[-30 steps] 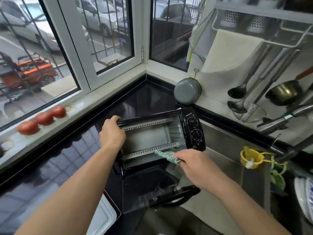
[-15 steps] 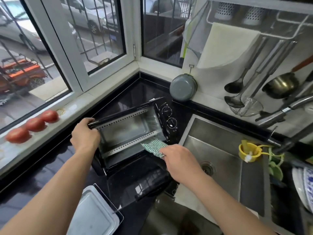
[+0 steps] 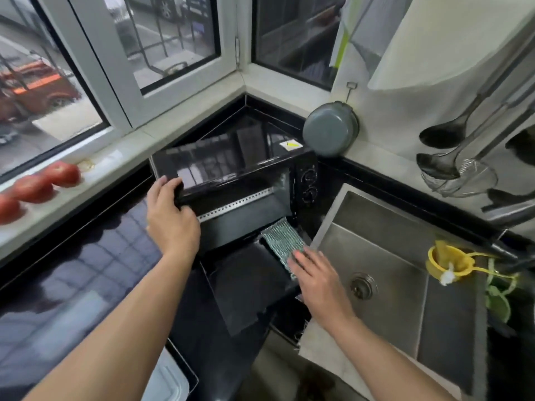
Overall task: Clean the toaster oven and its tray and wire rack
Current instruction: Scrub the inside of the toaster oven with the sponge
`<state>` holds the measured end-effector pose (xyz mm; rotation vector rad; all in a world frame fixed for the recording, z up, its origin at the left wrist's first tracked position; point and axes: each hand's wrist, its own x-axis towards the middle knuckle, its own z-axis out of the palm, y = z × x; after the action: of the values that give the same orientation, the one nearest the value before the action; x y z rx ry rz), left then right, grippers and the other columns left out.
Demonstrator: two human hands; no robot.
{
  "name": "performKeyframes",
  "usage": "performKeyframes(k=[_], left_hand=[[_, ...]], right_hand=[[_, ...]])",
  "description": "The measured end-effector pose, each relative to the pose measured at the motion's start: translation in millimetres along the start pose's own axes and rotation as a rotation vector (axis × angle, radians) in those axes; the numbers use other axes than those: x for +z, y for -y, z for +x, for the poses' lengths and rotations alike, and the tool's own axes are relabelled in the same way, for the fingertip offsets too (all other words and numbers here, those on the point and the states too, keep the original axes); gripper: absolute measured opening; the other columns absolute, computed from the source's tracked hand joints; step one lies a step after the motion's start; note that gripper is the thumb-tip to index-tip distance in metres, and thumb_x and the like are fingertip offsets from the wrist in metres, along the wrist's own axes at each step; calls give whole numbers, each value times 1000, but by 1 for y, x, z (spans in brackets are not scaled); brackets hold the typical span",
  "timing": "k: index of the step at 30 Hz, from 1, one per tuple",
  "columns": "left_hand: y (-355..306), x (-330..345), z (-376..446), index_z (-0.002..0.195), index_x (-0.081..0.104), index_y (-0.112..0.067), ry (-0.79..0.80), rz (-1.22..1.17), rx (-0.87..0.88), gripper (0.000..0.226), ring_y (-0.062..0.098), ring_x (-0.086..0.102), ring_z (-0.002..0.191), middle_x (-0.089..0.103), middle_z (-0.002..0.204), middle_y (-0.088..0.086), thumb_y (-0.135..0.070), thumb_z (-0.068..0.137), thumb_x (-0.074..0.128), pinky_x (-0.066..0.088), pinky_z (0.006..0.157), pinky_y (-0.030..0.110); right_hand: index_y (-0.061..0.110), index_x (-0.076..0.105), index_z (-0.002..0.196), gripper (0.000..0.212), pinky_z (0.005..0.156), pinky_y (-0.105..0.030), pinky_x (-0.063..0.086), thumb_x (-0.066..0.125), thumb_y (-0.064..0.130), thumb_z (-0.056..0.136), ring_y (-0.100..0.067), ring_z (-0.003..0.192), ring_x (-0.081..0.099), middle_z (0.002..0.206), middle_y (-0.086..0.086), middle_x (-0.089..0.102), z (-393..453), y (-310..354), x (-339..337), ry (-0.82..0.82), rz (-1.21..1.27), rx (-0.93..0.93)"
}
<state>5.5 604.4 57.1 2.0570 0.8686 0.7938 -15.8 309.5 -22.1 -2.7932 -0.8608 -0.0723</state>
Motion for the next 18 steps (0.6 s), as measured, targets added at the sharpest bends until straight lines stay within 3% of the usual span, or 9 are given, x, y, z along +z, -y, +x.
performKeyframes(k=[4,9,13,15,18], left_hand=[[0,19,10,132,68,-16,-5,-19,41,63,10,47,134,51,152,0,14,79,48,12,91,-12],[14,32,13,132,68,-13,6,-38,96,65,-11,37,124,51,151,3,16,77,48,17,99,-8],[31,40,11,135,66,-12,27,-9,156,63,12,44,140,49,153,5,17,81,52,22,111,2],[38,44,10,137,64,-13,46,-6,181,65,16,42,145,46,156,5,18,82,52,23,115,6],[44,47,11,138,63,-15,28,-12,204,66,18,41,146,46,157,4,18,82,51,23,116,7]], right_hand=[[16,59,140,68,112,-53,40,77,-7,79,-31,139,46,145,-5,55,15,-16,23,-21,-20,-25],[17,59,140,76,112,-53,40,78,-10,72,-32,140,45,146,-4,54,19,-25,42,-30,-39,-85],[14,59,139,80,113,-53,39,87,0,66,-33,139,45,146,-6,55,26,-22,45,-28,-13,-109],[14,60,139,85,114,-53,38,93,10,61,-33,139,46,146,-6,54,30,-20,47,-4,-1,-106],[15,60,138,86,114,-52,37,94,9,59,-32,138,47,145,-6,55,31,-22,52,-17,20,-102]])
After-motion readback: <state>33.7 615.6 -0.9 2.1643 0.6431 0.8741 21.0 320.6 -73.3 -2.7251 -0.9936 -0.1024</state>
